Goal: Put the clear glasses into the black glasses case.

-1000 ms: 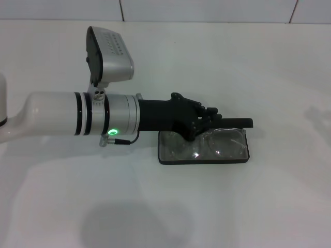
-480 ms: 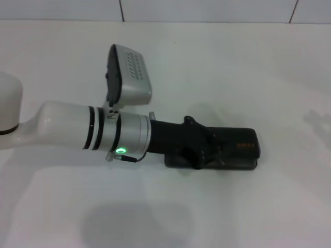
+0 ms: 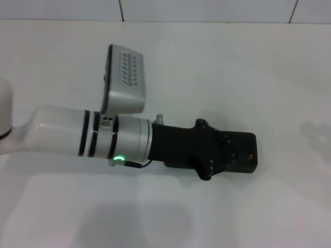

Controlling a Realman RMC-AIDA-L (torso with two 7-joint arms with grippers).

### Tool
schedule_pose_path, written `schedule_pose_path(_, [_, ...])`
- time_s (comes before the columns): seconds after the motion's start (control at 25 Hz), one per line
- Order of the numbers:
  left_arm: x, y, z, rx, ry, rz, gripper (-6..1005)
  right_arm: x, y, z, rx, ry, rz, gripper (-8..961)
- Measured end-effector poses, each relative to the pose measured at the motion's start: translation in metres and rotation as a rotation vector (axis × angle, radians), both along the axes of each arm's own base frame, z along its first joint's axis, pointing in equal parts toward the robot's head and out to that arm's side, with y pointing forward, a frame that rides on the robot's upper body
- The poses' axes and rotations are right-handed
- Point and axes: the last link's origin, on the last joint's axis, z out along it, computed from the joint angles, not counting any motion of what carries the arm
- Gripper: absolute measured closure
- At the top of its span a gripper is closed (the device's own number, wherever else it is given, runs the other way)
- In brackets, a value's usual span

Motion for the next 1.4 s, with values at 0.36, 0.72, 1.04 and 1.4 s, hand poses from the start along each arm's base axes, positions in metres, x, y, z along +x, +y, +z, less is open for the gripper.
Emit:
schedule_pose_path(0.36, [0.024,-0.037,0.087,-0.055,-0.257,-0.046,727,-0.019,-0.023,-0.048,-0.078,-0.1,0.331,719])
schedule_pose_path(0.72, [-0.003,-0.064,0.119,-0.118,-0.296,-0.092,533,-0.034,-0.022,-0.083,-0.108,-0.05,0.501,416])
schedule_pose_path(1.04, [-0.016,-0.065,0.122,-0.039,-0.324,-0.105,274,-0.048,-0.017,-0.089,-0.116,-0.005,0.566,241])
schedule_pose_path(1.4, [-0.024,-0.064,0.12,-0.017,-0.332,-0.093,262,-0.06,-0.007,-0.097,-0.138,0.04,0.598,76])
